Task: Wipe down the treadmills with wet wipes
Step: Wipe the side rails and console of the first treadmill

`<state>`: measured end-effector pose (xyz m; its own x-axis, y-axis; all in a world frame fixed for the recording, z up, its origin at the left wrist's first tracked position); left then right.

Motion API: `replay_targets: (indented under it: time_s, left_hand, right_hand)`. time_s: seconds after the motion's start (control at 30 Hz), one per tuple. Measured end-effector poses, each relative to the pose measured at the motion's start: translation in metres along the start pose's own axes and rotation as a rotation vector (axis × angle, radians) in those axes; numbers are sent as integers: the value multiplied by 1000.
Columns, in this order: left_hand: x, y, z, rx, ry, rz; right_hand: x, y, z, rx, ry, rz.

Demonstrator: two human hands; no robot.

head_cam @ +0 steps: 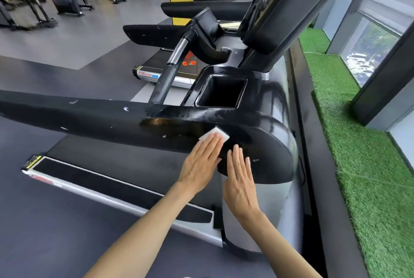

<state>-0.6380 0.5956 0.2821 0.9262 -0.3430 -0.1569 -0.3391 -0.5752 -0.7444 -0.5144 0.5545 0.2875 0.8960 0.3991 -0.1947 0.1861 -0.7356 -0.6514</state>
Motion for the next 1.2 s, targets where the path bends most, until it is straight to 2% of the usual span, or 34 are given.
replay_targets:
  time_s: [0.07, 0.13, 0.17, 0.2, 0.3, 0.33, 0.37, 0.47, 0.5, 0.53, 0.63, 0.67, 0.7, 0.8, 0.83, 1.0, 1.07, 1.1, 1.2]
  left_hand:
    - [-23, 6, -7, 45, 16, -316]
    - [-46, 11, -20, 96, 167, -754]
    - [-50, 12, -22, 107, 262, -893]
    - [-50, 11, -23, 99, 339, -934]
    - [-29, 12, -22, -10, 424, -666]
    - [-32, 14, -21, -20, 422, -630]
    - [-40, 17, -20, -11, 417, -681]
    - [-74, 19, -27, 154, 522, -1189]
    - [-74, 16, -29, 157, 573, -1241]
    - [-66, 13, -32, 115, 583, -1181]
    - [-31, 19, -29, -70, 581, -850]
    - [-30, 25, -26, -96, 578, -801]
    - [-35, 27, -24, -89, 575, -810]
    - [-63, 27, -26, 33, 609, -1103]
    - [-66, 27, -26, 46, 616, -1152]
    - [-29, 26, -24, -111, 655, -899]
    - [-38, 20, -26, 8, 712, -1020]
    - [-48, 14, -29, 85, 755, -1153]
    - [-86, 2, -31, 262, 939, -1704]
  right_hand:
    - [-8, -1, 2, -17, 29, -67]
    - [-17, -2, 4, -29, 38, -132]
    - [-21, -2, 6, -43, 41, -161]
    - [-25, -3, 8, -60, 46, -183]
    - [-37, -6, 15, -85, 54, -236]
    - [-40, -7, 17, -90, 57, -253]
    - [-43, -9, 20, -93, 62, -264]
    - [-49, -16, 24, -108, 71, -287]
    - [-52, -18, 25, -115, 77, -299]
    - [-54, -19, 28, -124, 84, -311]
    - [-55, -15, 36, -150, 85, -297]
    - [-53, -13, 38, -157, 89, -283]
    - [-50, -11, 39, -162, 99, -275]
    - [-46, -10, 38, -160, 140, -296]
    - [-46, -10, 37, -157, 146, -300]
    - [-52, -6, 47, -168, 158, -296]
    - [-52, -6, 47, -175, 156, -272]
    - [-52, -7, 46, -169, 160, -270]
    - [-51, -6, 44, -166, 164, -276]
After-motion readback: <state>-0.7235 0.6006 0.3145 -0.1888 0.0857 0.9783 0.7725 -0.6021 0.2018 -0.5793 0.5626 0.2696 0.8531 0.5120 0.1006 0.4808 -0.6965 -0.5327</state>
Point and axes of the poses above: each hand's wrist, its own y-axis away from the middle knuckle, its own z-axis out of the palm, x = y × z, the point moved 4 cm from there along -y, towards the middle knuckle, and after that the axes turned 13 degrees about x, right-handed, at the moved point
